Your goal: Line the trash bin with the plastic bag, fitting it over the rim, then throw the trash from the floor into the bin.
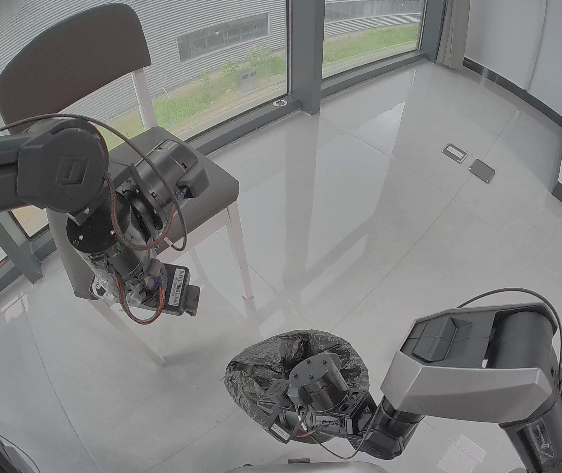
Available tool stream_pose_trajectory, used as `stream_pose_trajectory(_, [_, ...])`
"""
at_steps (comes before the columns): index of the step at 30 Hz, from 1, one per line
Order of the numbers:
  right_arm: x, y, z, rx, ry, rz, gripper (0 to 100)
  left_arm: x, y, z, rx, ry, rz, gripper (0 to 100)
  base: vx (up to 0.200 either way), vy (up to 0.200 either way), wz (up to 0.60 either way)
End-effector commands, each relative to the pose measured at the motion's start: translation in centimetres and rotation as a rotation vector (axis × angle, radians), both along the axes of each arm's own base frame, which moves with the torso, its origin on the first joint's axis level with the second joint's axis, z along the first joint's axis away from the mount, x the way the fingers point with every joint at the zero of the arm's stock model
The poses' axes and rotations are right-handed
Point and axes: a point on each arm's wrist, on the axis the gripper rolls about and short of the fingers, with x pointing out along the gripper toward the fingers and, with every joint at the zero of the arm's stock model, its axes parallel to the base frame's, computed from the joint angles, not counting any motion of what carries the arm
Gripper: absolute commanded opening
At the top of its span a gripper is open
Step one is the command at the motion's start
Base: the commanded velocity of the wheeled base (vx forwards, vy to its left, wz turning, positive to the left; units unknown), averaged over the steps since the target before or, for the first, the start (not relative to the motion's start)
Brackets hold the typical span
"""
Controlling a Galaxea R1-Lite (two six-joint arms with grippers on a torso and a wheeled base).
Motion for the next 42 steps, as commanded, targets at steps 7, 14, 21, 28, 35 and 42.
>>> stream_pose_trajectory(7, [0.5,-0.4,-0.5,-0.010,0.009,-0.018,100,-0.5,-0.3,-0.3,0.006,0.014,-0.010,100,0.000,0.000,0.00])
stream_pose_trajectory(14, [0.3,-0.7,-1.8,-0.047,0.044,-0.011,100,-0.6,-0.4,-0.4,0.007,0.014,-0.012,100,0.000,0.000,0.00])
stream_pose_trajectory(21, [0.4,-0.4,-1.9,-0.108,0.096,-0.012,100,-0.7,-0.5,-0.3,0.012,0.011,-0.013,100,0.000,0.000,0.00])
stream_pose_trajectory(28, [0.4,-0.1,-1.8,-0.154,0.126,-0.009,100,-0.6,-0.5,-0.4,0.017,0.009,-0.014,100,0.000,0.000,0.00])
stream_pose_trajectory(35, [0.5,-0.2,-1.8,-0.154,0.127,-0.010,0,-0.6,-0.5,-0.4,0.018,0.005,-0.018,100,0.000,0.000,0.00])
stream_pose_trajectory(42, [0.4,-0.2,-1.8,-0.155,0.125,-0.008,0,-0.4,-0.6,-0.5,0.021,0.001,-0.018,100,0.000,0.000,0.00])
